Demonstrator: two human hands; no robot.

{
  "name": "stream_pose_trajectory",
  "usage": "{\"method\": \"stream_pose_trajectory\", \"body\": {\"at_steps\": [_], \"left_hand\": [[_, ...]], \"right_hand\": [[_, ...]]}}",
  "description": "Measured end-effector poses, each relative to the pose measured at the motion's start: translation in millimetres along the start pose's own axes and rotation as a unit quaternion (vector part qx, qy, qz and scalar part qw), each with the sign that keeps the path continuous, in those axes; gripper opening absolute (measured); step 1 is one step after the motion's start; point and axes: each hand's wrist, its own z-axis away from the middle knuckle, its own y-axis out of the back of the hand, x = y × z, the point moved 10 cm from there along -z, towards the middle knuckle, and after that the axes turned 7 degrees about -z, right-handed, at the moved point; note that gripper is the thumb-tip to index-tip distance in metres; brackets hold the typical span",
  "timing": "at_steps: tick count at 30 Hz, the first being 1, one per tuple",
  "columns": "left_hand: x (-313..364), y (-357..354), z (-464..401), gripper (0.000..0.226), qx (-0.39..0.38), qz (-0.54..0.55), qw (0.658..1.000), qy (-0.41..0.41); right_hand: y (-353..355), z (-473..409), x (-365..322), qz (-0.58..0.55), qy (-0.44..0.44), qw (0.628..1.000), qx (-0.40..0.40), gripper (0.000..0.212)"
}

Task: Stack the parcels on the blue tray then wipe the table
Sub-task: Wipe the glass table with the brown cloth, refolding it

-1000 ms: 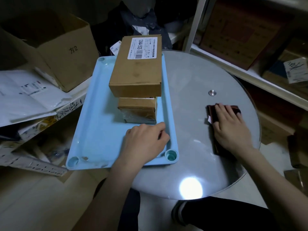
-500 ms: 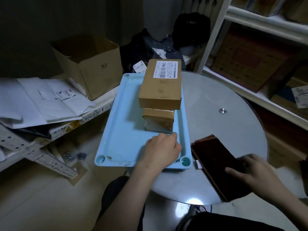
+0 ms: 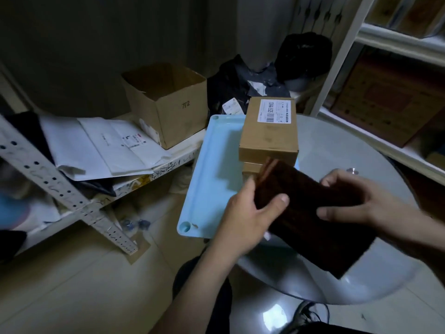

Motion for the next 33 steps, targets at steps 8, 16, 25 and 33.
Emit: {"method": "stream_pose_trajectory", "body": {"at_steps": [8, 16, 25, 33], "left_hand": [[-63.7, 95.8, 11.3, 0.035, 0.134, -0.272, 0.949, 0.085], [-101.7, 112.0, -2.1, 0.059, 0.140, -0.320, 0.925, 0.151], [-85.1, 110.7, -13.7, 0.056, 0.153, -0.280, 0.938, 0.132], [-36.4, 77.6, -21.2, 0.059, 0.160, -0.300, 0.937, 0.077]], "right_hand": [[-18.7, -52.5, 52.0, 0.028, -0.009, 0.984, 0.173, 0.031], [8.7, -51.6, 100.7, 0.097, -0.077, 0.942, 0.313, 0.041], [13.3, -45.4, 108.9, -0.002, -0.042, 0.937, 0.347, 0.036], [55.6, -17.8, 94.2, 0.001, -0.013, 0.926, 0.378, 0.037]]}}
